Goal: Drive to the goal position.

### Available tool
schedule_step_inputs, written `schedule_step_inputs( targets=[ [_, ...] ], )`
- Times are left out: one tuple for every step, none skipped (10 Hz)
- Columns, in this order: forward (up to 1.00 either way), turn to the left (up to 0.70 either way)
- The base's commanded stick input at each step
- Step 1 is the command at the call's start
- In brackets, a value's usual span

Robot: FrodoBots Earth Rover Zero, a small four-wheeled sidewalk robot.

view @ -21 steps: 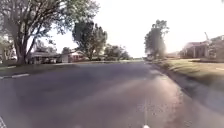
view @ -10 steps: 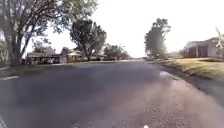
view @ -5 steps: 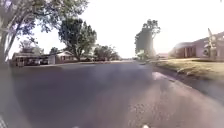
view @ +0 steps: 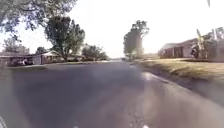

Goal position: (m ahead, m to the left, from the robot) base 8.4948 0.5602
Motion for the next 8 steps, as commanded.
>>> schedule_step_inputs(
  targets=[
    [1.00, -0.29],
    [1.00, -0.02],
    [1.00, 0.00],
    [1.00, 0.00],
    [1.00, 0.00],
    [1.00, 0.00],
    [1.00, 0.00],
    [1.00, 0.00]
  ],
)
